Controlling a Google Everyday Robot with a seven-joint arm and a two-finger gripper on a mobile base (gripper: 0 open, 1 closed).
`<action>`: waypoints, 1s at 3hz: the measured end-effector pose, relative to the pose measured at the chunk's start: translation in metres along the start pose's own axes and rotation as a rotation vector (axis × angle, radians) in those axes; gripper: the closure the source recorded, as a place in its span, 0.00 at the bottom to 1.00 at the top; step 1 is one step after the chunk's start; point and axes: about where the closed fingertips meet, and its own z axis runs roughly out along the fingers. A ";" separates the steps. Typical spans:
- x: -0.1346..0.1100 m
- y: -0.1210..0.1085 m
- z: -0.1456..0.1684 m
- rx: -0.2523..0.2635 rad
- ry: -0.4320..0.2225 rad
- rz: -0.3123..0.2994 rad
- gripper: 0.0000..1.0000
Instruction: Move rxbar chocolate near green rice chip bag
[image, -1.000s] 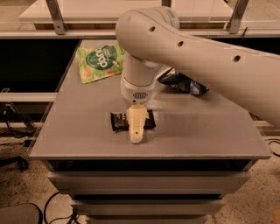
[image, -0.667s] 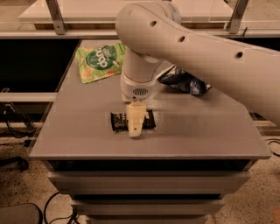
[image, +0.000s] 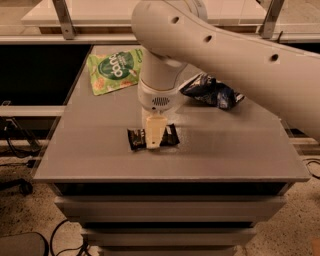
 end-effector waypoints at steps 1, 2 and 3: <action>-0.009 -0.012 -0.021 0.062 -0.001 -0.054 1.00; -0.020 -0.023 -0.056 0.150 0.000 -0.113 1.00; -0.032 -0.029 -0.082 0.211 -0.004 -0.159 1.00</action>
Offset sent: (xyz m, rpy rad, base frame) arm 0.0211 0.0192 0.1143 0.0313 -0.2904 0.1352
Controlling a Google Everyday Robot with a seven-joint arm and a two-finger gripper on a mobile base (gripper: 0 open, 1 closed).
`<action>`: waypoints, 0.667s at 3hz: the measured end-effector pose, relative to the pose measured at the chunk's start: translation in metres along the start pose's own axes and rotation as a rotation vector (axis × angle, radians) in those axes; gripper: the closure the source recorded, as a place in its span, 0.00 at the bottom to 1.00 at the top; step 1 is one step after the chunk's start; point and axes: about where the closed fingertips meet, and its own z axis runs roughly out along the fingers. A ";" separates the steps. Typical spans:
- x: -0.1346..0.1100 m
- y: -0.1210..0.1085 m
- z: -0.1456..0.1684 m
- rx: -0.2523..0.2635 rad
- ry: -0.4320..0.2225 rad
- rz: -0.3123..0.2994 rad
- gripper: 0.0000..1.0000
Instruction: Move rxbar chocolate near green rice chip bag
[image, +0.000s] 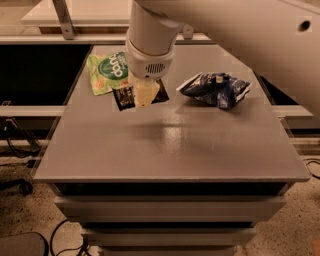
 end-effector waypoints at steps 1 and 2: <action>0.000 0.000 0.000 0.000 0.000 0.000 1.00; 0.000 -0.013 0.009 -0.002 0.008 -0.014 1.00</action>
Offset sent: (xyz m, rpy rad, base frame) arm 0.0353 0.0118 -0.0109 -0.0280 -0.0072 0.0229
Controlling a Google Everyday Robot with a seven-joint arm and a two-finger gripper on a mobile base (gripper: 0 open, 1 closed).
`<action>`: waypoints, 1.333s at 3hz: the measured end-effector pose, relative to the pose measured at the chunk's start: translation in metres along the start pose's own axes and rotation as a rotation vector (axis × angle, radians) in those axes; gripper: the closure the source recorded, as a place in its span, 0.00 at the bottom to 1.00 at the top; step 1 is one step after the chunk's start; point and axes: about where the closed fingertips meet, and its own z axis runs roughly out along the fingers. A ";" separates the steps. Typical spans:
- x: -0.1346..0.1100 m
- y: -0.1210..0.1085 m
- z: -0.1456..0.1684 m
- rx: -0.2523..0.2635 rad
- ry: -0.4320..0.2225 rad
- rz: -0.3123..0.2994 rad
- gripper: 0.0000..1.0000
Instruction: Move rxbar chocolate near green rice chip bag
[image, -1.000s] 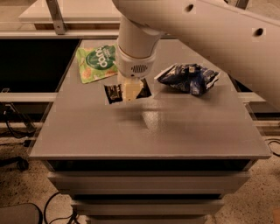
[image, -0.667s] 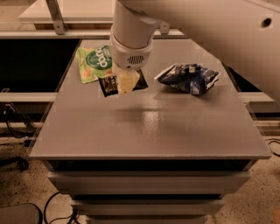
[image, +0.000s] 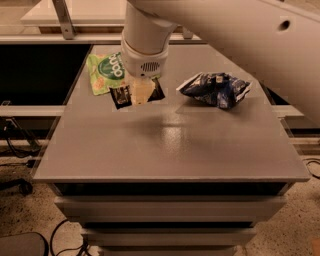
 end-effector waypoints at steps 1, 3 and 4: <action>0.003 -0.021 0.015 -0.002 -0.003 -0.012 1.00; 0.021 -0.064 0.045 0.004 -0.002 0.004 1.00; 0.034 -0.081 0.056 0.007 0.005 0.024 1.00</action>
Offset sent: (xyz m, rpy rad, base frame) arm 0.0881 0.0126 -0.0257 0.0111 -0.0037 0.0065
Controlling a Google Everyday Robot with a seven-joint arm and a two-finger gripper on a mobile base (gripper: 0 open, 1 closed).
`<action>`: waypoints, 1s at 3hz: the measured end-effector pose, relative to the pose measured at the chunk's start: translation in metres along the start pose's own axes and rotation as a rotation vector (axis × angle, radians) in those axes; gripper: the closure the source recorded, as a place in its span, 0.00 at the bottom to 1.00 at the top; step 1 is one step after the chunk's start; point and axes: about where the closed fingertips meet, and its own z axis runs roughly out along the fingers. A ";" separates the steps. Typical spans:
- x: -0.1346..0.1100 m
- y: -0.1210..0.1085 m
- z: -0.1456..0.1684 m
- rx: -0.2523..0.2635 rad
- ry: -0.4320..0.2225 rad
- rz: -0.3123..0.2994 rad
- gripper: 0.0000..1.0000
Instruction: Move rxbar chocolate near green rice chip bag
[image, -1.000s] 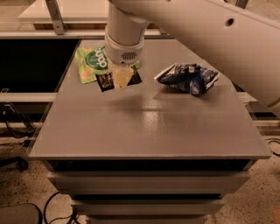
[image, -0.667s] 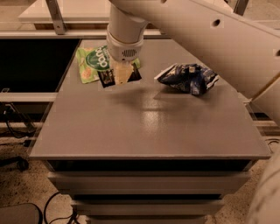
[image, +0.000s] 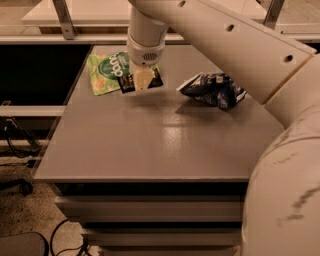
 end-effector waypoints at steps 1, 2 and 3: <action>0.009 -0.011 0.013 -0.007 0.002 0.014 1.00; 0.015 -0.020 0.021 -0.004 -0.004 0.029 1.00; 0.015 -0.027 0.025 -0.004 -0.012 0.030 0.83</action>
Offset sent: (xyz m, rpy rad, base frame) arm 0.0418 -0.0081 -0.0168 0.0230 0.0084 -0.0440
